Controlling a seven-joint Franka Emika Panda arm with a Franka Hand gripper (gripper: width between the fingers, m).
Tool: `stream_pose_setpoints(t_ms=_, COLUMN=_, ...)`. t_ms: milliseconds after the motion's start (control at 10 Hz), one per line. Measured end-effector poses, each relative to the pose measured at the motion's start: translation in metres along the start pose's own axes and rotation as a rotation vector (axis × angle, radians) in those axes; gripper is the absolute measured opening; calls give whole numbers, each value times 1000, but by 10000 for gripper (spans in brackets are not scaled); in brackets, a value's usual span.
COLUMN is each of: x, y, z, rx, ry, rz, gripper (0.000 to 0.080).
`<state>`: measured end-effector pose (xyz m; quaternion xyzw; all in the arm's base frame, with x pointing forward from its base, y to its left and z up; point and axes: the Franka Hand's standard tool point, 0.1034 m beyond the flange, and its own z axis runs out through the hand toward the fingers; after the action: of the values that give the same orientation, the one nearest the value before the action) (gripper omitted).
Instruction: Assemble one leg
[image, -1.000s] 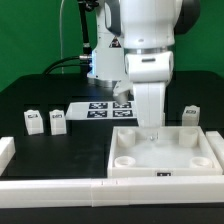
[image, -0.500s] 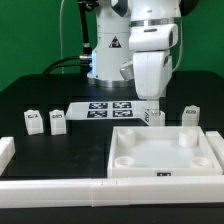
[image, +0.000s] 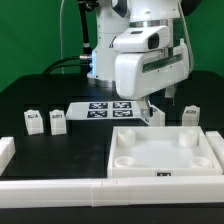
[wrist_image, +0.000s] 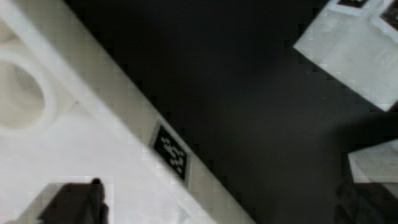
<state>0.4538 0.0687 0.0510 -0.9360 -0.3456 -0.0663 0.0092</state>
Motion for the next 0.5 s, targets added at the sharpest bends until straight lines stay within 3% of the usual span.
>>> stream_pose_setpoints(t_ms=100, x=-8, y=-12, z=1, rx=-8, ry=39, rz=272, gripper=648)
stream_pose_setpoints(t_ms=200, x=-10, y=-33, z=3, rx=3, ry=38, rz=504, gripper=648)
stream_pose_setpoints(t_ms=500, x=2, y=-59, z=5, rx=28, ry=30, rz=926, gripper=648)
